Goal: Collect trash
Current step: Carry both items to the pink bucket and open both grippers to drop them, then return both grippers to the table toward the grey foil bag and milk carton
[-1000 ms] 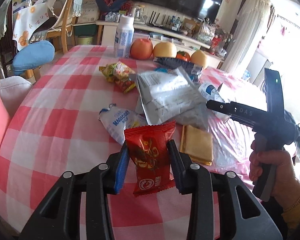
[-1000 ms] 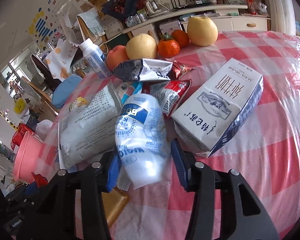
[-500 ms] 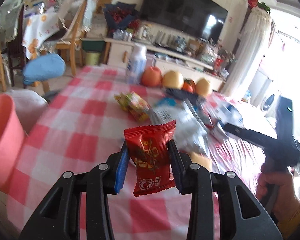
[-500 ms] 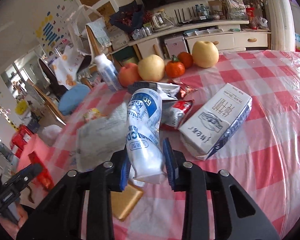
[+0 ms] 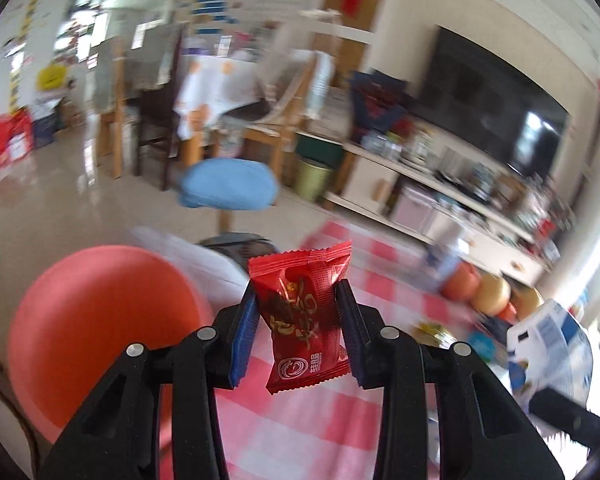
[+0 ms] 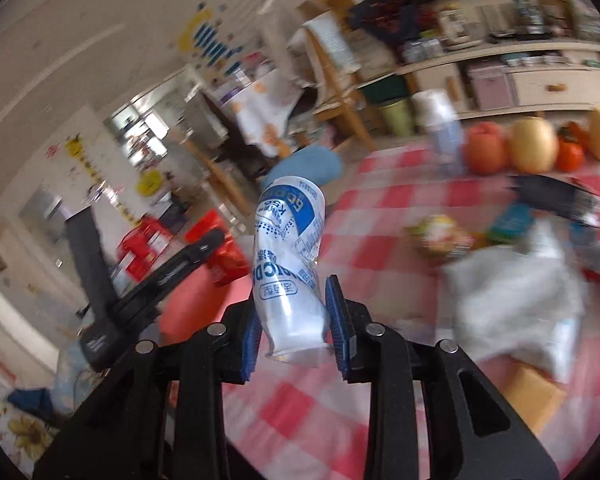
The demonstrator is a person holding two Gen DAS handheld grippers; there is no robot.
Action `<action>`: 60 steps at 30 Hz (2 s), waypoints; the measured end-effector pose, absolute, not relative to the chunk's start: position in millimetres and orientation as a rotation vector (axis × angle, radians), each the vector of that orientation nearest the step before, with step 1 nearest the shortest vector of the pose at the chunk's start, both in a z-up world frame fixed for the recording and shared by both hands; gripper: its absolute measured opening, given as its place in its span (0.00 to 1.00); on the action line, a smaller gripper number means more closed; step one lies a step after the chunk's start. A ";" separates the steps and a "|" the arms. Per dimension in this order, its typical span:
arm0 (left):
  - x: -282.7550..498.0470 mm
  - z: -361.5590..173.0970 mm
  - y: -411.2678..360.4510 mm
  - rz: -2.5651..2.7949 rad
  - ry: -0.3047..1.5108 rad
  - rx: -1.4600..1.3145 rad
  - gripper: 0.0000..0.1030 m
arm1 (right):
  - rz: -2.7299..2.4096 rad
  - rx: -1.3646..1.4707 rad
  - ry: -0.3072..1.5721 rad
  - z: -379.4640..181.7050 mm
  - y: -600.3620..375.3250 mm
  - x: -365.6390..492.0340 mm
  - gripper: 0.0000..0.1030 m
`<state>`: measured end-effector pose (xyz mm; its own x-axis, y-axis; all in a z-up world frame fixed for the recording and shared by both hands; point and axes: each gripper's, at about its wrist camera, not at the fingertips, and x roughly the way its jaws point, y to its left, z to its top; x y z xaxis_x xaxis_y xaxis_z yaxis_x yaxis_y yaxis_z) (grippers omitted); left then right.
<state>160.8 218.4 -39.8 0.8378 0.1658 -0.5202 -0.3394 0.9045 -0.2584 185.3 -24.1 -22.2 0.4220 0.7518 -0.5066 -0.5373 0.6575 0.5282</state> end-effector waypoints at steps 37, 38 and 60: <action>137.9 -44.3 257.2 0.408 0.337 -0.262 0.91 | 0.630 -0.011 0.687 -57.4 17.7 161.2 0.83; 139.0 -43.9 251.6 0.391 0.341 -0.263 0.91 | 0.623 -0.003 0.688 -58.7 9.9 160.9 0.85; 162.2 -56.4 147.1 0.054 0.464 -0.128 0.91 | 0.480 0.100 0.632 -50.5 -82.6 131.7 0.93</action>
